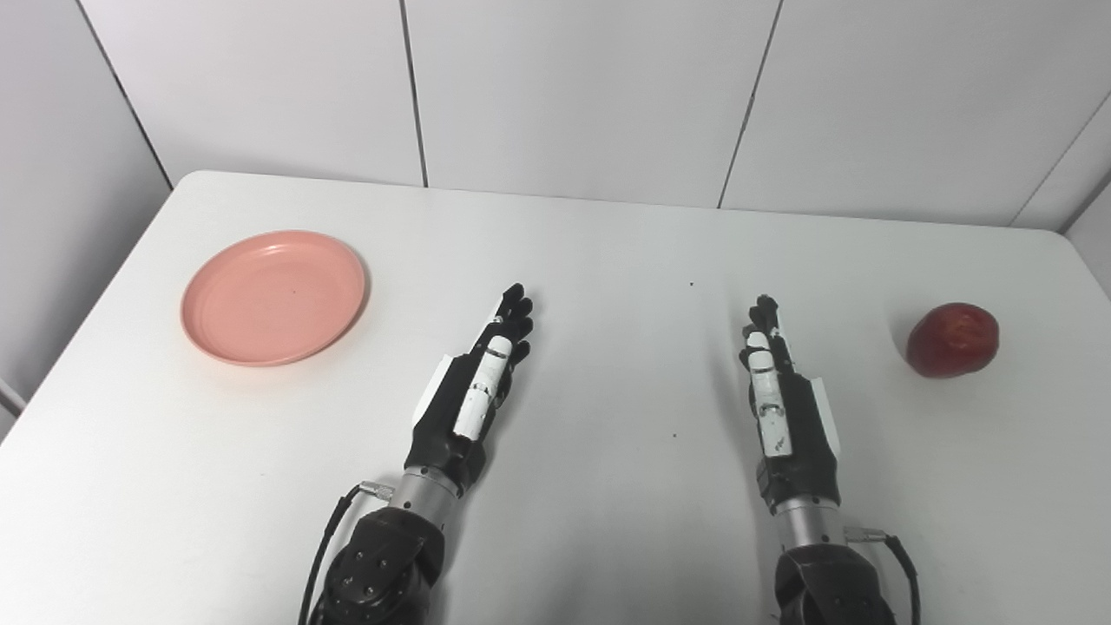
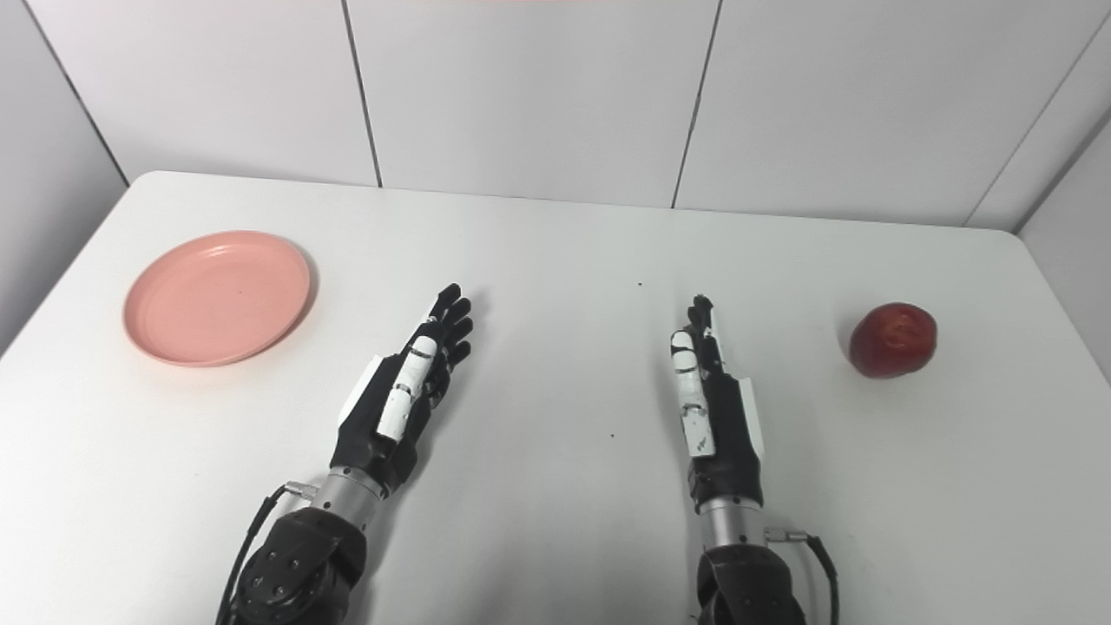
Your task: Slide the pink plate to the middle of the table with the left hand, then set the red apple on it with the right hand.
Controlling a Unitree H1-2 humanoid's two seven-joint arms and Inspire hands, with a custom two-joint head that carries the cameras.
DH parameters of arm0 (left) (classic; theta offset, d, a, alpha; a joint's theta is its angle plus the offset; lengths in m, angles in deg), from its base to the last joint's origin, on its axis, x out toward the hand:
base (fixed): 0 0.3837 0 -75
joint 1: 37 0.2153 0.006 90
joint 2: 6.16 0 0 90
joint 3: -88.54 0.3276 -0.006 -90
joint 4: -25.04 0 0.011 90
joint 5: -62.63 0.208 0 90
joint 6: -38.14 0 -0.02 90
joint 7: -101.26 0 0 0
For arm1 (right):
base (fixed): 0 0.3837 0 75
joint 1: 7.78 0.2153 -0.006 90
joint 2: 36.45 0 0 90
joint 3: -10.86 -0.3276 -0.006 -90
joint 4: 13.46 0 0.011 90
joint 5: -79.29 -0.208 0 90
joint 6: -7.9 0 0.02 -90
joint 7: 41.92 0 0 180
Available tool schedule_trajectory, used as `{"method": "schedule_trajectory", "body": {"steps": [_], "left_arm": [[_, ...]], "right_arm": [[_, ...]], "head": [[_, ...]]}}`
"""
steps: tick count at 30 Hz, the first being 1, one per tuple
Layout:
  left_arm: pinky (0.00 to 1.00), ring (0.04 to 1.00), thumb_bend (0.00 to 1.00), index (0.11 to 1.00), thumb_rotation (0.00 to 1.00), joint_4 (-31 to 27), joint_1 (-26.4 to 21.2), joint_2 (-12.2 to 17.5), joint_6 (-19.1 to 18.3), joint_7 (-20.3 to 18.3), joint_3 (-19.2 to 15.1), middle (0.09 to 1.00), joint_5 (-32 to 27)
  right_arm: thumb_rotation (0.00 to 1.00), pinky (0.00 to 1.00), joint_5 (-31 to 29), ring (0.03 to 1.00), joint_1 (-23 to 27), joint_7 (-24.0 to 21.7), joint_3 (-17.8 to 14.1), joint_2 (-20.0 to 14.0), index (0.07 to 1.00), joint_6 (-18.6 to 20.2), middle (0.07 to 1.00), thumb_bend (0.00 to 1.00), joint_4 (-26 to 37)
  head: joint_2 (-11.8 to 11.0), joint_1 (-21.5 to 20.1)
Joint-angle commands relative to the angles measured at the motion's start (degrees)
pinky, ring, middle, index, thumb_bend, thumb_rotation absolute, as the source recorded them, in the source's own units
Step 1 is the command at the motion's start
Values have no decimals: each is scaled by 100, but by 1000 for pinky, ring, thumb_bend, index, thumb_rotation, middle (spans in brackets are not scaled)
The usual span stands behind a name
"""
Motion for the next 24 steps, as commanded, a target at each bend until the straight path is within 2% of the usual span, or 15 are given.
{"method": "schedule_trajectory", "body": {"steps": [1, 14, 19, 24], "left_arm": [[1000, 1000, 454, 1000, 1000, -128, -79, -97, 148, 42, 59, 1000, 71], [1000, 1000, 459, 1000, 1000, -47, -74, -106, 254, 41, 81, 1000, 61], [1000, 1000, 450, 1000, 1000, 69, -50, -162, 358, 19, 107, 1000, 20], [1000, 1000, 442, 1000, 1000, 298, -55, -229, 619, 42, 216, 1000, 175]], "right_arm": [[1000, 1000, -29, 1000, 97, -75, 11, -12, 1000, -308, 1000, 229, 174], [1000, 1000, -23, 1000, 90, -62, 1, -27, 1000, -354, 1000, 216, 131], [1000, 1000, -92, 1000, 60, -84, -27, -71, 1000, -468, 1000, 212, 42], [1000, 1000, -191, 1000, 40, -139, -98, -163, 1000, -512, 1000, 214, -77]], "head": [[-12, 28], [-107, 121], [-340, 397], [-599, 741]]}}
